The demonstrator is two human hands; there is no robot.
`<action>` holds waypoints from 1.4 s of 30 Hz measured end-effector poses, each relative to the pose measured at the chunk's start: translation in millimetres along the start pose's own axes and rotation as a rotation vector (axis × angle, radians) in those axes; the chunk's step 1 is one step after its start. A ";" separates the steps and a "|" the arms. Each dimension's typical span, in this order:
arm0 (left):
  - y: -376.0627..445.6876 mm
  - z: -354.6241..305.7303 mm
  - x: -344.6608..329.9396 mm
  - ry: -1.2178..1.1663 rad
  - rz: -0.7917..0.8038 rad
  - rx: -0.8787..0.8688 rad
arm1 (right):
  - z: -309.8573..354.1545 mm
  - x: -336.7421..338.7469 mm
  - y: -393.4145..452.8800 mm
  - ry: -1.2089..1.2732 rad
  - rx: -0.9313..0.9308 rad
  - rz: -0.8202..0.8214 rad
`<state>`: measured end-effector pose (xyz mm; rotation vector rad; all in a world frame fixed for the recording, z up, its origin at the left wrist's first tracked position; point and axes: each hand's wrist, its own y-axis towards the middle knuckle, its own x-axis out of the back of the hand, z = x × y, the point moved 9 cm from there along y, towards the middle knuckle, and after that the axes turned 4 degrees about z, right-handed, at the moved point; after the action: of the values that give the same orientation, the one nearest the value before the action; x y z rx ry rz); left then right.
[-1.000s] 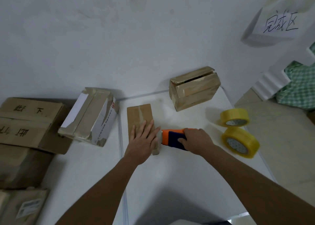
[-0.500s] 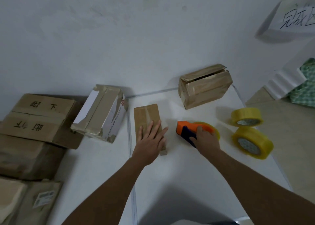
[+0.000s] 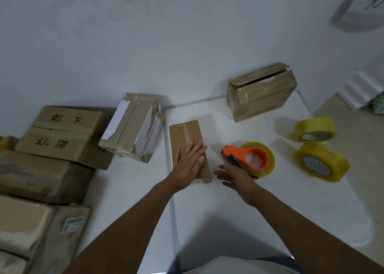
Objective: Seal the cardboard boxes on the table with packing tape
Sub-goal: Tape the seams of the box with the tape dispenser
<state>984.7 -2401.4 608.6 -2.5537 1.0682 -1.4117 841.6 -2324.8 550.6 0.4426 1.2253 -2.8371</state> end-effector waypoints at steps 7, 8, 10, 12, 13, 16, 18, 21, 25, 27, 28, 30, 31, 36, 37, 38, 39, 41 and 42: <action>-1.0 2.5 4.0 -0.123 0.016 -0.021 | 17.5 21.4 -14.3 -0.108 0.245 -0.258; -1.1 3.6 5.3 -0.157 0.008 -0.025 | 19.1 21.6 -17.7 -0.138 0.272 -0.281; -2.6 5.4 8.1 -0.210 -0.003 -0.026 | 20.9 20.4 -23.9 -0.204 0.320 -0.331; -6.6 6.2 8.3 -0.177 -0.004 -0.054 | 20.8 19.3 -28.3 -0.251 0.348 -0.377; -9.3 6.5 7.8 -0.124 -0.001 -0.080 | 20.9 18.8 -29.8 -0.264 0.360 -0.392; -16.6 8.2 3.8 0.102 0.016 -0.168 | 24.6 16.2 -33.6 -0.285 0.388 -0.411; -18.7 9.1 0.0 0.250 0.011 -0.219 | 28.3 15.0 -36.5 -0.303 0.403 -0.427; -17.3 11.3 -3.9 0.393 -0.053 -0.277 | 31.2 15.2 -39.7 -0.318 0.415 -0.450; -16.8 8.5 -12.5 0.532 -0.157 -0.315 | 31.3 16.4 -44.0 -0.337 0.468 -0.460; -16.7 5.0 -13.7 0.614 -0.211 -0.332 | 32.6 15.2 -45.2 -0.353 0.493 -0.476; -17.4 3.7 -13.2 0.630 -0.232 -0.338 | 33.1 14.3 -44.9 -0.356 0.502 -0.483; -20.0 0.3 -12.7 0.616 -0.245 -0.326 | 33.5 13.4 -43.7 -0.356 0.510 -0.494; -20.6 -2.2 -12.6 0.595 -0.250 -0.301 | 33.5 13.4 -42.8 -0.354 0.511 -0.500; -14.2 -13.7 -14.6 0.604 -0.352 -0.125 | 30.2 12.3 -37.0 -0.348 0.500 -0.475; -13.4 -13.3 -16.2 0.632 -0.364 -0.126 | 30.0 11.9 -36.4 -0.357 0.503 -0.472; -13.3 -12.6 -17.1 0.654 -0.375 -0.130 | 30.1 11.4 -35.5 -0.367 0.506 -0.470; -14.1 -12.3 -17.0 0.660 -0.386 -0.134 | 29.8 11.1 -34.3 -0.371 0.507 -0.466; -16.5 -11.7 -15.0 0.617 -0.400 -0.141 | 31.2 9.1 -31.9 -0.374 0.516 -0.457; -17.6 -11.3 -13.3 0.578 -0.403 -0.150 | 33.5 7.4 -30.8 -0.378 0.530 -0.454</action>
<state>981.1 -2377.0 611.4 -2.6310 0.7346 -2.3572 822.1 -2326.9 592.3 -0.4223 0.5493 -3.3849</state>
